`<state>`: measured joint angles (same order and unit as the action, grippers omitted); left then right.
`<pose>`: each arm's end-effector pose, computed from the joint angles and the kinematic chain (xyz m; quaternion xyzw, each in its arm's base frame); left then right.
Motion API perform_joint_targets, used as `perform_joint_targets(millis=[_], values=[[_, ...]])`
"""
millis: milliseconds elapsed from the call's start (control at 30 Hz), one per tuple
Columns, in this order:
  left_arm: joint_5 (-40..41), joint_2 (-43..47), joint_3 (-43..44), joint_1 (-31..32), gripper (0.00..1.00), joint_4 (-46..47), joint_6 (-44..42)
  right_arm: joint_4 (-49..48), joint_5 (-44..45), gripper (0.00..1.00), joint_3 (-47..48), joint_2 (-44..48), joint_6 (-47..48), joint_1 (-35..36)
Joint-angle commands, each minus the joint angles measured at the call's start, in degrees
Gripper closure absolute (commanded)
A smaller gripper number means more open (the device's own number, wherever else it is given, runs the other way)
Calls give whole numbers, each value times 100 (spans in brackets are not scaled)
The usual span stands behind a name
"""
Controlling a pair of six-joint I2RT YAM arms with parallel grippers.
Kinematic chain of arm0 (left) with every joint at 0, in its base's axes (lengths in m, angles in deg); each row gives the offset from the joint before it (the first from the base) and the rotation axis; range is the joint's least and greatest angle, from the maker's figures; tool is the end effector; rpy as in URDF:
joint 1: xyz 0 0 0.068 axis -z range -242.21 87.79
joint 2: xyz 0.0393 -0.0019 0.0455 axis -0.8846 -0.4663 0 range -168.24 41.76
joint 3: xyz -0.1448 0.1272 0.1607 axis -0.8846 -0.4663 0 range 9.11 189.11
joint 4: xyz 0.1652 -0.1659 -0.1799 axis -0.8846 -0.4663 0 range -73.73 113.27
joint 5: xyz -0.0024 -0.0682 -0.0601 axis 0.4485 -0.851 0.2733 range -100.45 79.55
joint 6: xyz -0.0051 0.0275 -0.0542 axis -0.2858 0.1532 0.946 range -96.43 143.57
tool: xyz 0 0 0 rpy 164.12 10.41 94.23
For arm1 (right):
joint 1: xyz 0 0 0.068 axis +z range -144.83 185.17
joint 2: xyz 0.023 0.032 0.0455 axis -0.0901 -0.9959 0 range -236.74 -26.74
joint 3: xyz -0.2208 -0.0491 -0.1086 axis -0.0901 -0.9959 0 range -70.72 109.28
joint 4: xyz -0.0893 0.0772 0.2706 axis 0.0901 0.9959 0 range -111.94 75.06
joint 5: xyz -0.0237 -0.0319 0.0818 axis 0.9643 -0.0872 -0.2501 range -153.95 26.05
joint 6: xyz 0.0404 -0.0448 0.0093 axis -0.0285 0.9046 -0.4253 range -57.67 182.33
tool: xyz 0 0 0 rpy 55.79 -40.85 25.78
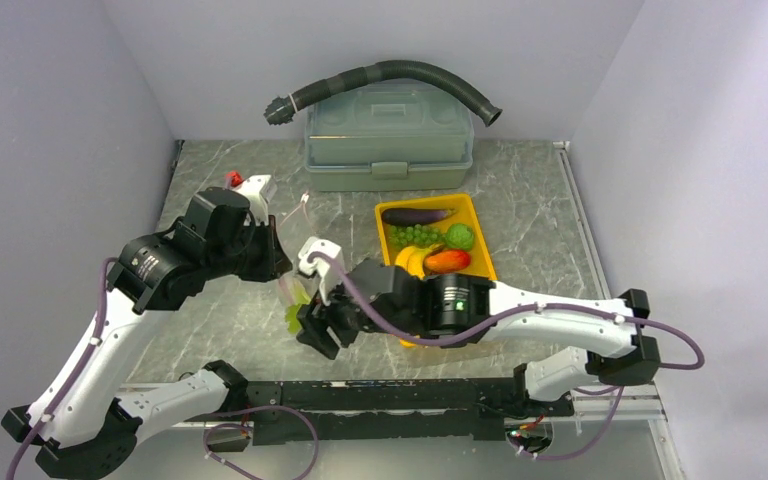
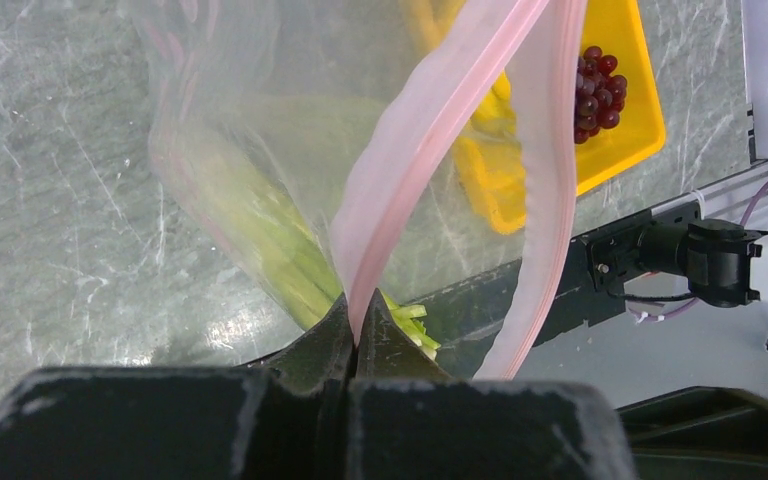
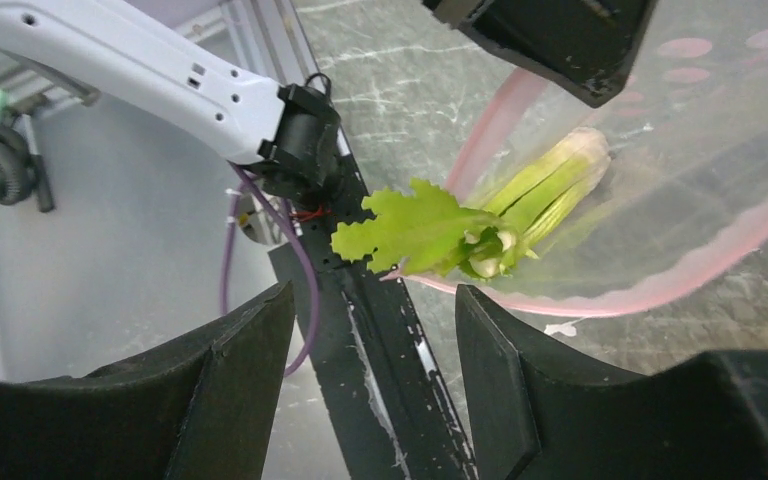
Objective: Place the food in the zip-top bag and seal the zipper
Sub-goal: Adjust the zipper food storage bag at the center of the board.
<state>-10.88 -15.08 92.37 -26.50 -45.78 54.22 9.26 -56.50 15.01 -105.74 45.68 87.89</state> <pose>0.1628 -0.1174 0.4133 0.0419 0.9148 -0.2228 0.3343 0.0506 0.3507 0.3934 -0.4281 0.7226 0.3764 0.3910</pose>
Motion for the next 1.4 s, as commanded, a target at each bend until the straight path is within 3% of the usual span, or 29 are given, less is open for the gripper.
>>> perform_joint_targets(millis=[0, 233, 633, 900, 1133, 1367], values=[[-80, 33, 111, -4, 100, 243, -73, -8, 751, 36, 469, -257, 241, 245], [-89, 66, 94, -3, 100, 238, -76, 55, 1713, 32, 723, -606, 428, 521], [-46, 116, 94, -2, 100, 198, -95, 553, 2390, 33, 1352, -1324, 548, 825], [-42, 127, 120, -2, 100, 169, -112, 953, 2795, 45, 1665, -1577, 520, 899], [-63, 163, 96, -2, 100, 138, -121, 789, 2921, 58, 1409, -1227, 452, 909], [-86, 191, 67, -2, 100, 138, -121, 467, 2938, 78, 1100, -909, 426, 905]])
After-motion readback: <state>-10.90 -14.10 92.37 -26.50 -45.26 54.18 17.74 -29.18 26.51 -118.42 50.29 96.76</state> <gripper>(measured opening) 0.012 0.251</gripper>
